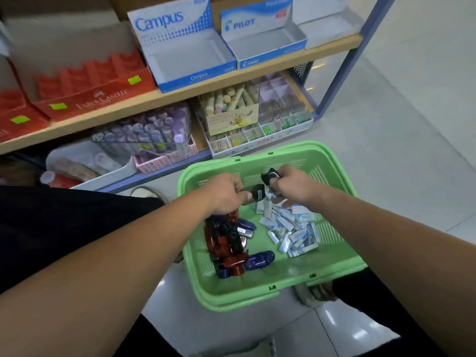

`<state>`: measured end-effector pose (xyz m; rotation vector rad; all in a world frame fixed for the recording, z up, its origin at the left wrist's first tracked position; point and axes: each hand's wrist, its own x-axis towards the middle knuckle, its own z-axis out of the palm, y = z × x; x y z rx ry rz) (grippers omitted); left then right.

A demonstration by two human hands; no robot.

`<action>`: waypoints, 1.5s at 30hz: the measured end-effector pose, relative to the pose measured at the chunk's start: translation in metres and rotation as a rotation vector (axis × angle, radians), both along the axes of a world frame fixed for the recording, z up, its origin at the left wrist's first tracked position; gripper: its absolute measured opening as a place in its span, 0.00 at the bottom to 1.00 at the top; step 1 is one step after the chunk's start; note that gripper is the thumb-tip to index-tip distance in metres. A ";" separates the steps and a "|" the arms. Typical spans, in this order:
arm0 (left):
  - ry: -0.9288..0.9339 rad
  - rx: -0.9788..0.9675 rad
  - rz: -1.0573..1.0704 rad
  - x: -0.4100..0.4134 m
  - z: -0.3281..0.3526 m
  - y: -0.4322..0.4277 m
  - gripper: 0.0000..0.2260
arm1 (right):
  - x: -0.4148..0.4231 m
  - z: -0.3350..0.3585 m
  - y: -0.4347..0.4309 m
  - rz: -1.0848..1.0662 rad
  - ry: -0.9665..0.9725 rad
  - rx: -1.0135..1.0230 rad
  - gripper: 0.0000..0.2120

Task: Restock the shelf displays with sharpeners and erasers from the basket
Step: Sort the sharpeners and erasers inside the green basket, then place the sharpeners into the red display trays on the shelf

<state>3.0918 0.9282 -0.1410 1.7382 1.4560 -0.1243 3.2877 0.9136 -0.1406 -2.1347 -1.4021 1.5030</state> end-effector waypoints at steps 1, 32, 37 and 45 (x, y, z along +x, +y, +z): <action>-0.015 0.009 0.002 -0.004 0.011 0.002 0.12 | -0.005 0.015 0.003 -0.018 0.064 -0.011 0.11; -0.580 0.088 0.738 -0.222 0.199 0.050 0.10 | -0.238 0.176 0.106 0.060 0.746 0.328 0.07; -0.517 0.156 0.834 -0.290 0.184 0.038 0.14 | -0.313 0.171 0.114 0.198 0.770 0.295 0.08; -0.596 0.384 0.990 -0.369 0.190 0.055 0.07 | -0.387 0.161 0.138 0.204 0.542 0.457 0.10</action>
